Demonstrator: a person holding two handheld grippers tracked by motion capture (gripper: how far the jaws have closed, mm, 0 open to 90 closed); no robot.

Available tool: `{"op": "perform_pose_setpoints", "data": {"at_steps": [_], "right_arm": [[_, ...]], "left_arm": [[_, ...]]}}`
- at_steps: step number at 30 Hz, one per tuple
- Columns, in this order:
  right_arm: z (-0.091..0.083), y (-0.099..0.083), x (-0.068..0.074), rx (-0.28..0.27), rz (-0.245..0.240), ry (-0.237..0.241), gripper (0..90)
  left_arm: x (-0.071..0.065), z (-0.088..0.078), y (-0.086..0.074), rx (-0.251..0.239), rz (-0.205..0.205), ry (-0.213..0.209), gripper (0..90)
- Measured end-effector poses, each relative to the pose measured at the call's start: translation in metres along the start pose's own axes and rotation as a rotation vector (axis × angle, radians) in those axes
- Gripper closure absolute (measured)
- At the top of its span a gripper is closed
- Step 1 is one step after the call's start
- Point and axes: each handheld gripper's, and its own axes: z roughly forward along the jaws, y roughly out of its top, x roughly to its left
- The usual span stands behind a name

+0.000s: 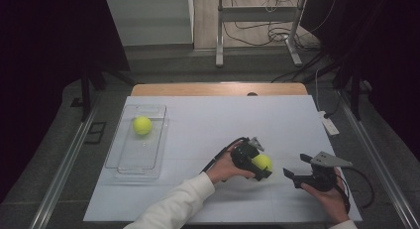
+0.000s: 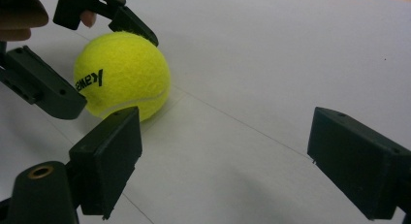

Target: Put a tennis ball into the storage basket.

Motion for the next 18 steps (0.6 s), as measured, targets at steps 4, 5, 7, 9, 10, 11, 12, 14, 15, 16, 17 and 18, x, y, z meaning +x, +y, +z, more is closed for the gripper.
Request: {"op": "perform_pose_setpoints", "data": {"at_steps": [4, 5, 7, 9, 10, 11, 12, 14, 15, 16, 17, 18], "right_arm": [[0.0, 0.0, 0.0003, 0.0, -0.002, -0.002, 12.6], [-0.0002, 0.0, 0.0002, -0.003, -0.001, 0.0, 12.5], [-0.0004, 0.0, -0.0003, -0.005, 0.0, -0.001, 12.5], [-0.0004, 0.0, -0.0004, -0.005, 0.0, -0.001, 12.6], [-0.0005, 0.0, -0.0004, -0.005, 0.0, -0.001, 12.6], [-0.0004, 0.0, -0.0004, -0.005, 0.0, -0.001, 12.5], [-0.0002, 0.0, -0.0004, -0.004, -0.001, -0.001, 12.5], [-0.0002, -0.0001, -0.0005, -0.005, 0.0, 0.0, 12.5], [-0.0002, -0.0001, -0.0006, -0.005, 0.0, -0.001, 12.5], [-0.0003, 0.0, -0.0004, -0.004, 0.0, -0.002, 12.5], [-0.0004, 0.0, -0.0003, -0.005, -0.001, -0.002, 12.5], [-0.0005, 0.0, -0.0003, -0.005, -0.001, -0.002, 12.5]], "left_arm": [[0.002, 0.0054, 0.0, 0.007, -0.005, -0.004, 11.9], [0.0023, 0.0067, -0.0001, 0.017, -0.006, -0.002, 12.4], [0.0027, 0.0084, -0.0008, 0.021, -0.005, 0.011, 16.9], [0.0027, 0.0084, -0.0011, 0.024, -0.002, 0.022, 20.8], [0.0029, 0.0081, -0.001, 0.022, -0.004, 0.02, 25.3], [0.0032, 0.0079, -0.0009, 0.025, -0.005, 0.019, 25.8], [0.0031, 0.0076, -0.0008, 0.026, -0.004, 0.02, 26.2], [0.0022, 0.0071, -0.0007, 0.03, 0.001, 0.025, 26.3], [0.0016, 0.0068, -0.0005, 0.033, 0.009, 0.029, 26.4], [0.0011, 0.0065, -0.0005, 0.033, 0.015, 0.031, 26.5], [0.0007, 0.0062, -0.0004, 0.032, 0.015, 0.031, 26.5], [0.0005, 0.0054, -0.0003, 0.031, 0.018, 0.031, 26.6]]}}
